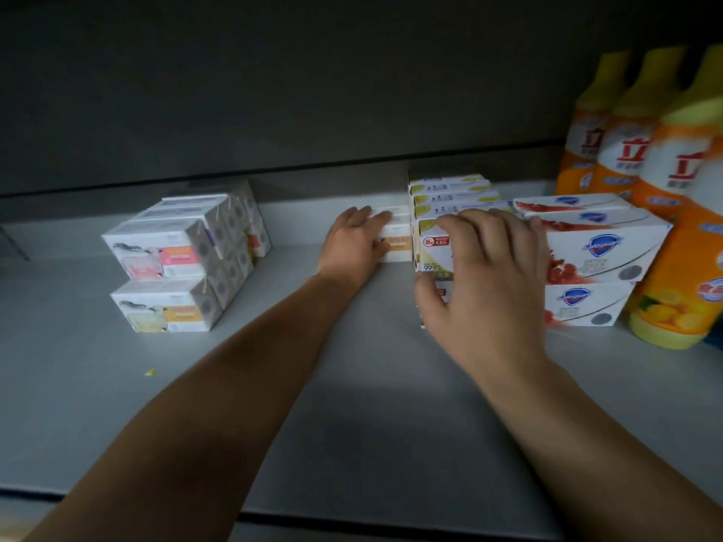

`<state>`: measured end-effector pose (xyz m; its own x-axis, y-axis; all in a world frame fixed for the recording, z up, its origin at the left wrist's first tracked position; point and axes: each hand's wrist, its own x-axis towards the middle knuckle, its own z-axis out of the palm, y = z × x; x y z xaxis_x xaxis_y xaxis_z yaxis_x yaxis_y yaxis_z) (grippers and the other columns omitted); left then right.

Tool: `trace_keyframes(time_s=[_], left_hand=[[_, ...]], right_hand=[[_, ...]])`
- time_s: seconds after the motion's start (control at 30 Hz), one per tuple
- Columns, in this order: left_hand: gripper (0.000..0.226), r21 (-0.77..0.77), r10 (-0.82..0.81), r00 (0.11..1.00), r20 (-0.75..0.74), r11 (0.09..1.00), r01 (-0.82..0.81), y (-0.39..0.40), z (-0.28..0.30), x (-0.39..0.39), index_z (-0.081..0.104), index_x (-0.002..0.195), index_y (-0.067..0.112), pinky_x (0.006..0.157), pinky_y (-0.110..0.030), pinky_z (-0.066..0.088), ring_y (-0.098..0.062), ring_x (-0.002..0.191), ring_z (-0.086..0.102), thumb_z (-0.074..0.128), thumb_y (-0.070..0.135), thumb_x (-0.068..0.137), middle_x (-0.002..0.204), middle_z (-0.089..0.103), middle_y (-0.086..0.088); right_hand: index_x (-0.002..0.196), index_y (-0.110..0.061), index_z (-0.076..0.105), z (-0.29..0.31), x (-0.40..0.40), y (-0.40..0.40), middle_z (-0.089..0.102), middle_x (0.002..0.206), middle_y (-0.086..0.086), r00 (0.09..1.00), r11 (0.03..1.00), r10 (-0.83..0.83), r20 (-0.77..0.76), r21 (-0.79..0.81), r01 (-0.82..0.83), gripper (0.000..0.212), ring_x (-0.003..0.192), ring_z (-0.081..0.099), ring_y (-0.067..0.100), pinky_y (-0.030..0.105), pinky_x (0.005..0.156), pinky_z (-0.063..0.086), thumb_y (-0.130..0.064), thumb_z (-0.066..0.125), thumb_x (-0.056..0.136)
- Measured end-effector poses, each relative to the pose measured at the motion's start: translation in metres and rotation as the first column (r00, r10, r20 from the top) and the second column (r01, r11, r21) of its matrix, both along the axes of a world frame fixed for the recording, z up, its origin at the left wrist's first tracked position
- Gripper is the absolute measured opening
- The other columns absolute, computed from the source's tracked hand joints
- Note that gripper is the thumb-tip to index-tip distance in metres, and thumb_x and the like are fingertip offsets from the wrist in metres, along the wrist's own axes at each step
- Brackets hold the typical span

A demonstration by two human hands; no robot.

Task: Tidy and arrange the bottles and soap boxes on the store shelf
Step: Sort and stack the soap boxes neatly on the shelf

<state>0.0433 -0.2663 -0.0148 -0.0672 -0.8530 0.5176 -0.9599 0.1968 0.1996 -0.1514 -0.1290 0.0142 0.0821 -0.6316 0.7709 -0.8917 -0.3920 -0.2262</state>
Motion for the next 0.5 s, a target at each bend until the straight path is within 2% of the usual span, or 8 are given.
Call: trace_keyframes(time_s=[0.23,0.33,0.5], left_hand=[[0.059,0.064,0.048,0.993,0.107,0.996,-0.055,0.012,0.012,0.000,0.038,0.146,0.026,0.117,-0.039,0.024,-0.031,0.142,0.028,0.056,0.041,0.092,0.154,0.036,-0.010],[0.061,0.061,0.026,0.998,0.052,0.998,-0.030,0.043,0.017,0.004,0.043,0.144,0.018,0.116,-0.039,0.027,-0.031,0.140,0.033,0.059,0.038,0.088,0.150,0.041,-0.011],[0.056,0.135,-0.034,0.997,-0.068,0.990,0.043,0.125,0.016,0.028,0.051,0.139,0.010,0.111,-0.032,0.035,-0.026,0.133,0.046,0.063,0.032,0.088,0.142,0.051,-0.011]], right_hand=[[0.128,-0.010,0.058,0.000,-0.001,0.001,0.055,0.128,0.011,1.000,1.000,-0.007,-0.018,-0.022,0.007,0.054,0.125,0.046,0.035,0.051,0.118,0.019,-0.037,0.059,0.080],[0.129,-0.010,0.058,0.003,-0.001,0.003,0.055,0.130,0.011,0.998,1.000,-0.024,-0.060,0.005,0.024,0.054,0.125,0.045,0.035,0.052,0.117,0.020,-0.036,0.061,0.081],[0.133,-0.015,0.050,0.017,0.001,0.012,0.050,0.134,0.008,0.971,0.986,-0.090,-0.220,0.120,0.119,0.058,0.129,0.039,0.032,0.052,0.119,0.014,-0.043,0.058,0.083]])
